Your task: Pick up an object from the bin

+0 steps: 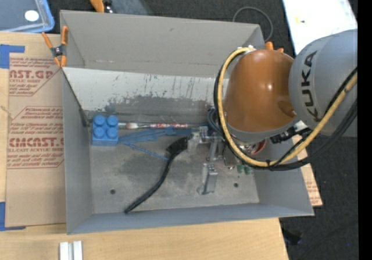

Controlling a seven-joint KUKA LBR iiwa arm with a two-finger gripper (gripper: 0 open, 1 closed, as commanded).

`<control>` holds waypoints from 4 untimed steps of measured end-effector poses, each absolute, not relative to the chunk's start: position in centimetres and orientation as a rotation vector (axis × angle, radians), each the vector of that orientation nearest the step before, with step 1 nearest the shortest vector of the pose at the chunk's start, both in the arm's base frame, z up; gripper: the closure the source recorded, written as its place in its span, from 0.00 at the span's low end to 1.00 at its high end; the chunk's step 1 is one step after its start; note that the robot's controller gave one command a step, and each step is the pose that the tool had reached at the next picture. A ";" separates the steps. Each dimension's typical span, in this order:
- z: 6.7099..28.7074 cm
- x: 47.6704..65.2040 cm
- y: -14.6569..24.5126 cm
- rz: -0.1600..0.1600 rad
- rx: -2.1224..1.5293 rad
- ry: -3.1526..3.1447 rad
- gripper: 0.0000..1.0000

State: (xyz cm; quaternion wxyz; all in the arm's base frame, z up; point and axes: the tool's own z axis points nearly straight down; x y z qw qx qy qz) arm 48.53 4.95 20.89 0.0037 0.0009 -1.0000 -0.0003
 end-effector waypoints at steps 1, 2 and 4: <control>21.3 48.7 4.9 -0.002 0.001 -3.141 0.00; 19.7 52.3 3.8 -0.002 0.200 -3.139 0.00; 16.4 53.7 5.0 0.000 0.063 -3.146 0.00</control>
Offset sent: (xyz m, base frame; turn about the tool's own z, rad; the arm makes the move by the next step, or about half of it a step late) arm 0.0904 -0.0335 -0.0406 -0.2932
